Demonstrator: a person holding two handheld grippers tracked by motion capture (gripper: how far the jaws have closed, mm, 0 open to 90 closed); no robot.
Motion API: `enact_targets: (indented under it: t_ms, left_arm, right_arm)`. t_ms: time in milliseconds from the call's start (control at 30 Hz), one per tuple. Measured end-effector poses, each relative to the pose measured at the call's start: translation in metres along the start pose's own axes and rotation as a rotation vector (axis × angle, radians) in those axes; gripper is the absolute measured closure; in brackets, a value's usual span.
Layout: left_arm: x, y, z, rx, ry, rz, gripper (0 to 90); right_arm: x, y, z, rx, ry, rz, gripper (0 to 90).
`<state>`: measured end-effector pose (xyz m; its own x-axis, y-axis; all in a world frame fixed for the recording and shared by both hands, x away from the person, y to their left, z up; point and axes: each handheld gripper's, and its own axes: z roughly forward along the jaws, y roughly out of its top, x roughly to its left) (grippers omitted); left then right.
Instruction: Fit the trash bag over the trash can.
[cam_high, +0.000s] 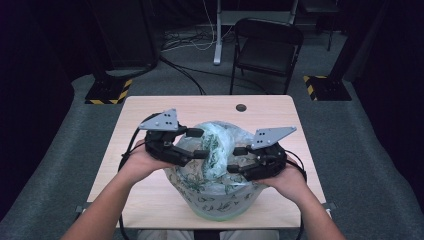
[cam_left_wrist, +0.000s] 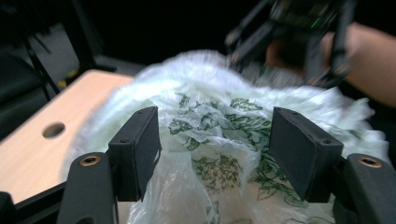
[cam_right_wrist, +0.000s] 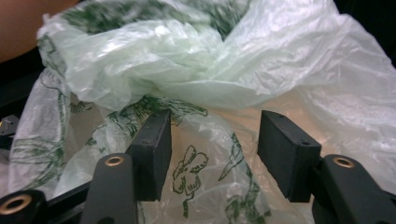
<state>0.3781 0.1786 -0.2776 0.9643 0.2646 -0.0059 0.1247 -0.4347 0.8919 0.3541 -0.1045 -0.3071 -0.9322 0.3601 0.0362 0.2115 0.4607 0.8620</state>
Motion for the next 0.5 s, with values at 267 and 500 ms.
enact_targets:
  t_ms: [267,500]
  left_arm:
    - [0.002,-0.006,0.022,0.122,-0.069,0.024,34.5]
    - [-0.002,-0.008,0.025,0.137,-0.048,0.047,34.3]
  right_arm:
    - [0.005,0.008,-0.036,-0.111,0.000,-0.022,40.1]
    - [-0.003,-0.004,-0.052,-0.108,-0.071,-0.027,38.8]
